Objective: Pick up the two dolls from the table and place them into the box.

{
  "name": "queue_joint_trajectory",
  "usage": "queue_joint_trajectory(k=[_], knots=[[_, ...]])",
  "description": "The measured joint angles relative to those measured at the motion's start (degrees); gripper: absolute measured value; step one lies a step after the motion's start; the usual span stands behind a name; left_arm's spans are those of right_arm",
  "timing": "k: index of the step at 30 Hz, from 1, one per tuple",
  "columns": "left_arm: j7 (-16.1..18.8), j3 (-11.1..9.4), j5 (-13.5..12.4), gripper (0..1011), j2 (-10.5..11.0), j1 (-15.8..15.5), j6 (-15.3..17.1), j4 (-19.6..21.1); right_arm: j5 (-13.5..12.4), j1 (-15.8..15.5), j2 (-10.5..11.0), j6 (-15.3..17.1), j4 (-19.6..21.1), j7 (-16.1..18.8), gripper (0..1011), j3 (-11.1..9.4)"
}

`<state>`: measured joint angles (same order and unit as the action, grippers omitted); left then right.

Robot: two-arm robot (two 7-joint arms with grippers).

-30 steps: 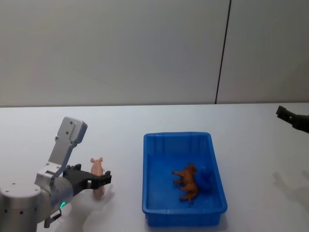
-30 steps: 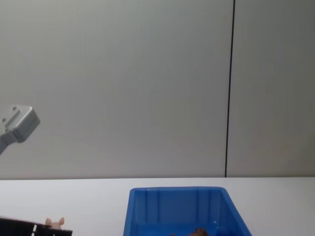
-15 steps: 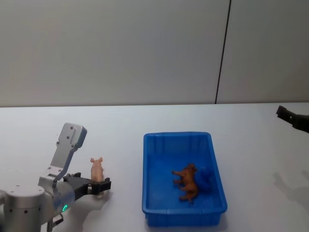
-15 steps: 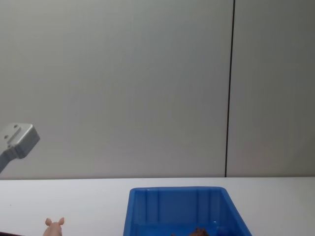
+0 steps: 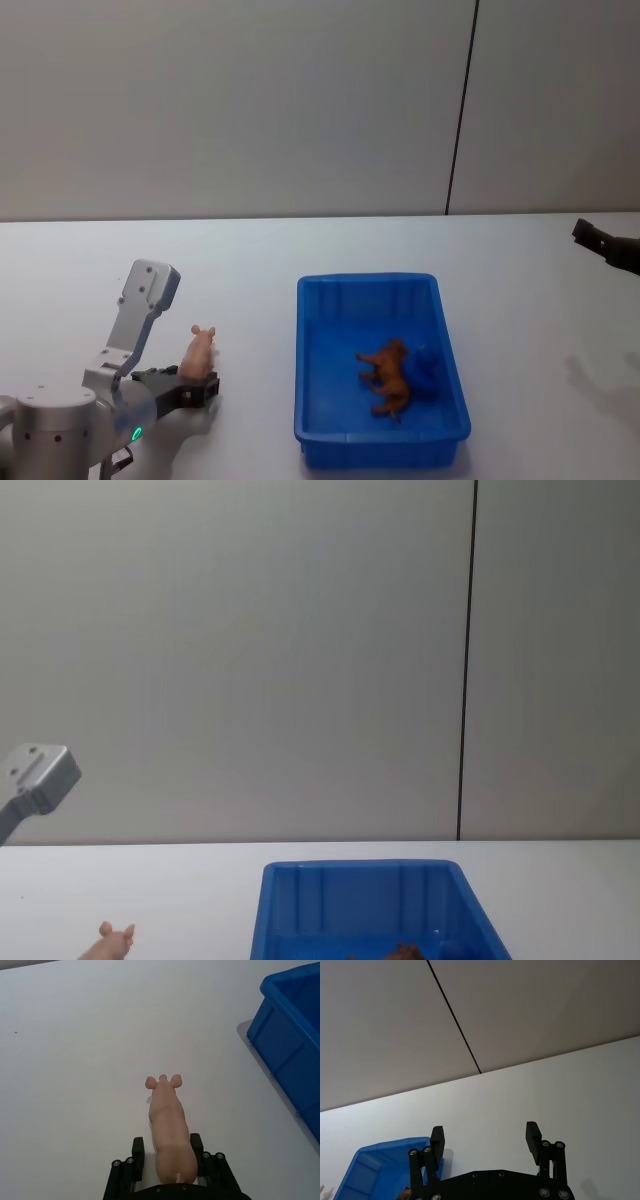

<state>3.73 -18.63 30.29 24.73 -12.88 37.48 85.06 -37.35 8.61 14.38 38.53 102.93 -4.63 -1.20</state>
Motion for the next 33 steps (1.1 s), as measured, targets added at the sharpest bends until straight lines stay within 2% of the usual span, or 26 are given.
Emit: queue_joint_trajectory(k=[5,8,14,23,33], knots=[[0.1,0.0,0.1,453,-0.1,0.0,0.1,-0.2,0.0,0.0,0.0,0.0,0.0,0.0,1001,0.0],[0.1,0.0,0.1,392,-0.1,0.0,0.1,-0.2,0.0,0.0,0.0,0.0,0.0,0.0,1001,0.0],[0.1,0.1,-0.1,387,-0.1,0.1,-0.8,0.2,0.0,0.0,0.0,0.0,0.0,0.0,1001,0.0],[0.0,0.4,-1.1,387,0.3,0.6,-4.5,2.2,0.0,0.0,0.0,0.0,0.0,0.0,1001,0.0],[-3.1,0.8,-2.5,387,0.9,0.7,-9.0,5.4,0.0,0.0,0.0,0.0,0.0,0.0,1001,0.0]])
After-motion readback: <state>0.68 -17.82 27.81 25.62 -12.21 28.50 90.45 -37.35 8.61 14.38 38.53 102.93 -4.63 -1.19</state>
